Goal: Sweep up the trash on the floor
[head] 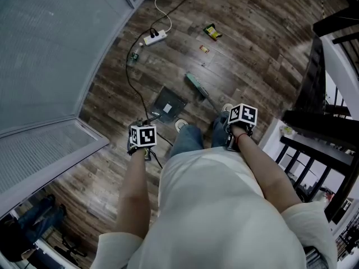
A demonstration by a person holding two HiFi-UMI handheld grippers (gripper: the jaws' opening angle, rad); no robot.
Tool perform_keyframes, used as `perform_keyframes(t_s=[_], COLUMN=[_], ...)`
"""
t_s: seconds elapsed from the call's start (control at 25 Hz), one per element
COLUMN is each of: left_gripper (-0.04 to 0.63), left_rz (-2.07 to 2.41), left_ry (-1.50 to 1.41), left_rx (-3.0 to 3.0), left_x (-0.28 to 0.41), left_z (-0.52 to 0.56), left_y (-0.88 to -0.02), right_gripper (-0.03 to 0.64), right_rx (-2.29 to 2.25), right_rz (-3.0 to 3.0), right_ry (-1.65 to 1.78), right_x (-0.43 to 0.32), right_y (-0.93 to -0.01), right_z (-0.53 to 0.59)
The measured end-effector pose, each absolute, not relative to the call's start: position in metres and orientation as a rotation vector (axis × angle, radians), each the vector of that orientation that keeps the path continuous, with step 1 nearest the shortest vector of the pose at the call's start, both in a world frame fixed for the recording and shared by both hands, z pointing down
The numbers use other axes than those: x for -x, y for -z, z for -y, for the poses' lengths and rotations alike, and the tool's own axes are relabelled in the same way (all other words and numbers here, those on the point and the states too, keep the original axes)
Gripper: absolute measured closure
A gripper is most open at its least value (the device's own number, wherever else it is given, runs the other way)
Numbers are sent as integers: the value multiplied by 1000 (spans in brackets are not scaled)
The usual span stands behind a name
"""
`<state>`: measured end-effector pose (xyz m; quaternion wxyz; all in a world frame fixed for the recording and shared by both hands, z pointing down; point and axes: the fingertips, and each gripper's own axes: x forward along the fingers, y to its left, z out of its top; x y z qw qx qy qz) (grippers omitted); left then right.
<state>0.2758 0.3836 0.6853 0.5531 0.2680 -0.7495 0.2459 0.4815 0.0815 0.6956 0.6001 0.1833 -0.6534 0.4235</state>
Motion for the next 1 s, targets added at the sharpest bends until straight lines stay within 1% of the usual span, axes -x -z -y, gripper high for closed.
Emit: perform_keyframes(t_s=[0.6,1.0], left_gripper=[494,497], left_rz=[1779,1786], left_ry=[-562,-533], left_rx=[-638,-650], left_x=[-279,-280], left_z=[-391,-402], left_y=[-685,-683], right_gripper=[520,520], right_rx=[-445,-432], right_rz=[1518,1547], right_ry=[-955,-947], right_x=[-464,-435], right_y=[-693,-685], right_z=[-90,-104])
